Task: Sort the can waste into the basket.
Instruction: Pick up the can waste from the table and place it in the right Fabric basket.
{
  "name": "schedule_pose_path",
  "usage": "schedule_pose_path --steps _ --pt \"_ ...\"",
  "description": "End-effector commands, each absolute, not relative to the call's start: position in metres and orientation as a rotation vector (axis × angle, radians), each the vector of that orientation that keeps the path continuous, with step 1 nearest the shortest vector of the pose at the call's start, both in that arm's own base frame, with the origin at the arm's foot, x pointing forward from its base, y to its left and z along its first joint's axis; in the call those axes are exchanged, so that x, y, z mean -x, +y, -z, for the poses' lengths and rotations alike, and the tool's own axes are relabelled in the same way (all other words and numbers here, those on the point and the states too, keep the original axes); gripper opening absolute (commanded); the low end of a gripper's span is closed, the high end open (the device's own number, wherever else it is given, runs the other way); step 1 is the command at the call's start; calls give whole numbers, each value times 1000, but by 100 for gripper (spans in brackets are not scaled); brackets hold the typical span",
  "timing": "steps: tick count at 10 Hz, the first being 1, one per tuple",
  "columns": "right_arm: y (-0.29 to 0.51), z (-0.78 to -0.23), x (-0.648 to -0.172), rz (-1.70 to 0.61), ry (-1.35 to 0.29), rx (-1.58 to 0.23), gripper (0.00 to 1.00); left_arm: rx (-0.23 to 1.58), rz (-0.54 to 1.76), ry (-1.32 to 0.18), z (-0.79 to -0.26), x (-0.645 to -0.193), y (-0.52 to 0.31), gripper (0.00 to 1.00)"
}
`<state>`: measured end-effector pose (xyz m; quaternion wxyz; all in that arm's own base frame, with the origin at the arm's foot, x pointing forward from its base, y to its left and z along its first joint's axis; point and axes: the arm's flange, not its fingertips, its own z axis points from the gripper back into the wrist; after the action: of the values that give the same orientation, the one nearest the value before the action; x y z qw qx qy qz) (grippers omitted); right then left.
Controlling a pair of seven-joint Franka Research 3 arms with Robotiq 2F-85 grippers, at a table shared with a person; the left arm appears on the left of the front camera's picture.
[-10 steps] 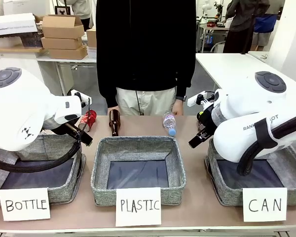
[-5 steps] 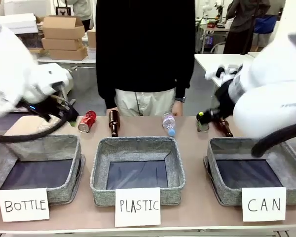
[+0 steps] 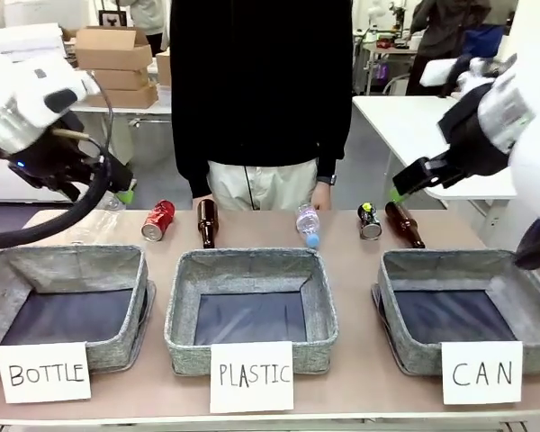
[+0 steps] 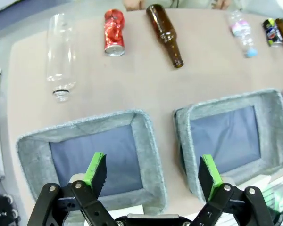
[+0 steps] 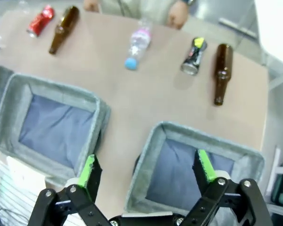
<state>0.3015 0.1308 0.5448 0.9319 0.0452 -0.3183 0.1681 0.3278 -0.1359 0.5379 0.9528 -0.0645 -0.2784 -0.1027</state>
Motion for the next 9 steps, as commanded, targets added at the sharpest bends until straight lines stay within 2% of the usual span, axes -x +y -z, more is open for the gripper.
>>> schedule_pose_path --steps 1,2,3,4,5,7,9 --pt "115 -570 -293 -238 -610 -485 100 485 253 -496 -558 -315 -127 100" --pt "94 -579 -297 -17 -400 -785 100 839 243 -394 -562 -316 -103 100" --pt "65 -572 -305 93 -246 -985 100 1054 126 -326 -558 -321 -76 100" --pt "40 -553 -317 196 -96 -1047 100 1248 -41 -298 -550 -331 -51 100" --pt "14 -542 -322 273 -113 -1172 100 1406 -138 -325 -541 -335 -33 100" --pt "-19 -526 -318 402 -256 -1314 100 1528 -228 -363 -527 -342 -9 100" --pt "-32 -518 -309 467 -395 -1320 100 1478 -298 -312 -509 -355 -1 100"
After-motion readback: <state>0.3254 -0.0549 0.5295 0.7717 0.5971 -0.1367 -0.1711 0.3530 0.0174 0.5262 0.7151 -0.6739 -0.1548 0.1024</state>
